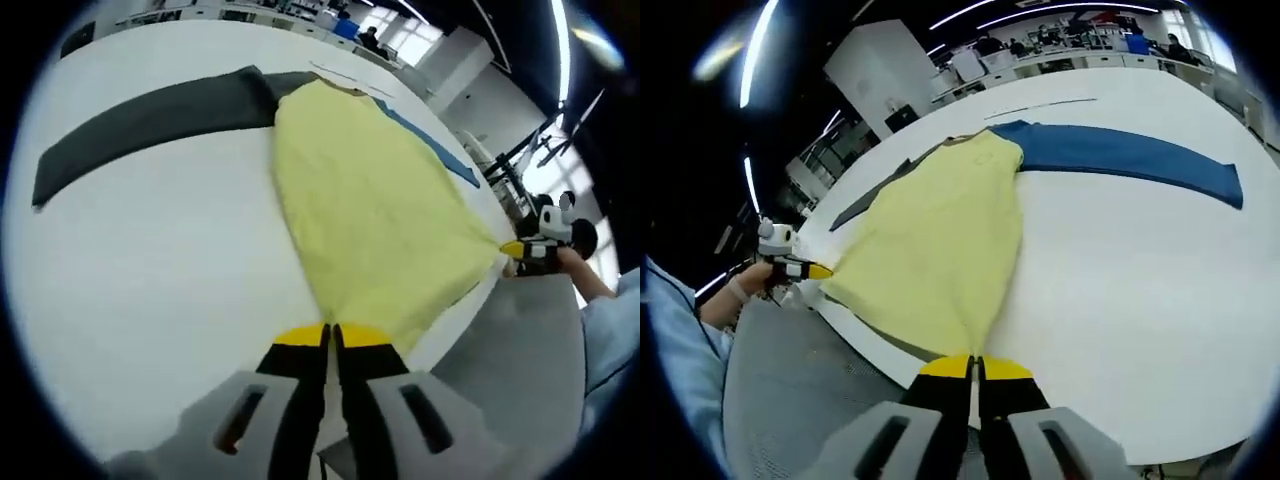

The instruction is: Fold the garment on the visible template until the final outline fits inside the template.

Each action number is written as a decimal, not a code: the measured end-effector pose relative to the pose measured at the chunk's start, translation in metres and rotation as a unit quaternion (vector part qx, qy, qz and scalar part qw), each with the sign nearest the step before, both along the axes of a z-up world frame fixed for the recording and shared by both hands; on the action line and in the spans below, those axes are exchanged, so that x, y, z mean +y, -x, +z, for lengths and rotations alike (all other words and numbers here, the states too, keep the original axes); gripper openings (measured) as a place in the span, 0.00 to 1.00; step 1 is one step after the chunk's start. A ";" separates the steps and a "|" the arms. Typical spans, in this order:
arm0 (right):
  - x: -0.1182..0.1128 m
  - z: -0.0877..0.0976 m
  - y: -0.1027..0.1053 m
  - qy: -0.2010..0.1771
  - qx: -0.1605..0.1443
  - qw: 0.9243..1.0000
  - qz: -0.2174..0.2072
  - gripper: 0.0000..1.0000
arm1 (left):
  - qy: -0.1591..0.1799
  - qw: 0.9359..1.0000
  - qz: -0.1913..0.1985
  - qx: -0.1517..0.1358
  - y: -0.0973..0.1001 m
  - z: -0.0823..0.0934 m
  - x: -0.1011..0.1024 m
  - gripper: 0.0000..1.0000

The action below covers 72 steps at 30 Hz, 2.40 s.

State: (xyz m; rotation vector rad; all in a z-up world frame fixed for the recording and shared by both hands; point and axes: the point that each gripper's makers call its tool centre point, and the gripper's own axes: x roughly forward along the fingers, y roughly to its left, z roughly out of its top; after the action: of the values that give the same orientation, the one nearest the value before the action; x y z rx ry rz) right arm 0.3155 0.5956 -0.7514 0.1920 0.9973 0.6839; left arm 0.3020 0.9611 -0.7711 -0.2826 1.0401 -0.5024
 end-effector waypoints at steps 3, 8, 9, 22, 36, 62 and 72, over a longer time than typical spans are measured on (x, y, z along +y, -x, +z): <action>0.001 0.000 0.000 0.000 0.000 1.000 0.002 0.00 | 0.011 1.000 0.004 -0.002 0.004 0.004 0.000 0.07; 0.002 -0.001 0.002 0.000 0.003 1.000 0.006 0.00 | 0.042 0.999 0.023 0.007 0.010 0.003 -0.003 0.14; 0.003 -0.001 0.002 0.000 0.003 1.000 0.005 0.00 | 0.043 0.999 0.023 0.008 0.011 0.002 -0.004 0.14; 0.003 0.001 0.001 -0.002 0.002 1.000 0.004 0.00 | 0.097 0.995 0.026 0.020 0.020 0.003 -0.017 0.00; 0.001 0.003 0.000 -0.006 0.000 1.000 0.000 0.00 | 0.085 0.995 0.037 0.038 0.028 0.016 -0.012 0.00; 0.004 0.026 -0.052 -0.042 -0.060 0.995 -0.066 0.00 | 0.073 0.995 0.071 -0.015 -0.035 0.036 -0.002 0.00; -0.001 0.035 -0.017 -0.074 -0.007 0.996 -0.057 0.00 | 0.099 0.992 0.034 0.066 0.009 0.041 -0.007 0.00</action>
State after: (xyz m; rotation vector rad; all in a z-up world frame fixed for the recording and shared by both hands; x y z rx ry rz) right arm 0.3325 0.5948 -0.7162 0.3705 0.9162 0.6540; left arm 0.2926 0.9543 -0.7306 -0.5312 1.1058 -0.5320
